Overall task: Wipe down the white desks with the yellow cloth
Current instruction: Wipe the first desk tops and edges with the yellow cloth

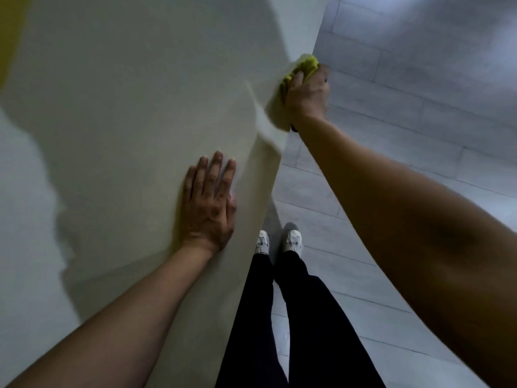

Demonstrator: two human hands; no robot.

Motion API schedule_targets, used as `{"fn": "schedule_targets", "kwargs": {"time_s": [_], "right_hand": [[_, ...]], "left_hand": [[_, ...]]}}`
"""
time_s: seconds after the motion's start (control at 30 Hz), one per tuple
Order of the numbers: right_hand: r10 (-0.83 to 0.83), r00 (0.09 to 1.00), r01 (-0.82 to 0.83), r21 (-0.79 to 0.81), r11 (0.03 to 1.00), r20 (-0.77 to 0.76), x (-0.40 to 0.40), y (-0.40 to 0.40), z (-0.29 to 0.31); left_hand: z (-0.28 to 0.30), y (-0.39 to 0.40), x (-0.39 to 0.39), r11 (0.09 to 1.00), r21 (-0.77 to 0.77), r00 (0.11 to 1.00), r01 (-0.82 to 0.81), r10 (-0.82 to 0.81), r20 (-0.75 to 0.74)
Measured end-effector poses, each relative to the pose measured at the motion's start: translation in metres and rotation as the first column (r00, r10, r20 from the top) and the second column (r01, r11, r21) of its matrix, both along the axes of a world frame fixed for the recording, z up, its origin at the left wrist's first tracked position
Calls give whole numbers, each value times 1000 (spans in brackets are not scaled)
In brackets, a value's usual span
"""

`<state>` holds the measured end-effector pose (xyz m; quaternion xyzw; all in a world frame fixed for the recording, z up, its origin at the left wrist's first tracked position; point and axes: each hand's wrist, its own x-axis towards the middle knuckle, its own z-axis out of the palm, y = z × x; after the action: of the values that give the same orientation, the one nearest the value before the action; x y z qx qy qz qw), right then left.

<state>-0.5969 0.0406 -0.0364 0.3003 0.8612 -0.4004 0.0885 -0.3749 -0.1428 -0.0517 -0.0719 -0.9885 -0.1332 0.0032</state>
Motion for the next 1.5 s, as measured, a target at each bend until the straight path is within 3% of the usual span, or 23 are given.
{"fn": "schedule_targets", "kwargs": {"time_s": [0.13,0.27,0.4,0.47,0.63,0.87,1.0,1.2,1.37,1.5], "right_hand": [[8,998,-10,-32,999,-70,58,-14,-3],[71,992,-79,-71,994,-101,173,-37,-3],[124,991,-131,-170,977,-52,307,-62,2],[117,993,-114,-189,975,7,337,-69,2],[62,998,-61,-166,984,-2,308,-70,2],[38,999,-39,-78,996,-5,178,-43,0],[15,999,-18,-75,997,-47,162,-39,-6],[21,991,-31,-78,996,-136,245,-61,-7],[28,998,-35,-143,989,-47,378,-95,-7],[17,1000,-18,-123,992,-4,415,-104,-6]], "left_hand": [[0,1,1,1000,14,1000,-8,8,-13],[0,0,1,1000,-2,1000,-1,1,-2],[0,0,0,1000,-22,1000,14,-14,-3],[-1,0,1,999,-36,1000,4,-5,-15],[-2,0,0,999,-35,999,1,-2,-33],[3,3,0,998,-68,1000,-11,12,10],[4,2,1,997,-70,1000,-7,8,12],[6,1,2,995,-97,999,0,5,44],[8,-1,4,997,-81,999,10,-6,45],[8,-2,6,998,-64,999,11,-8,46]]}}
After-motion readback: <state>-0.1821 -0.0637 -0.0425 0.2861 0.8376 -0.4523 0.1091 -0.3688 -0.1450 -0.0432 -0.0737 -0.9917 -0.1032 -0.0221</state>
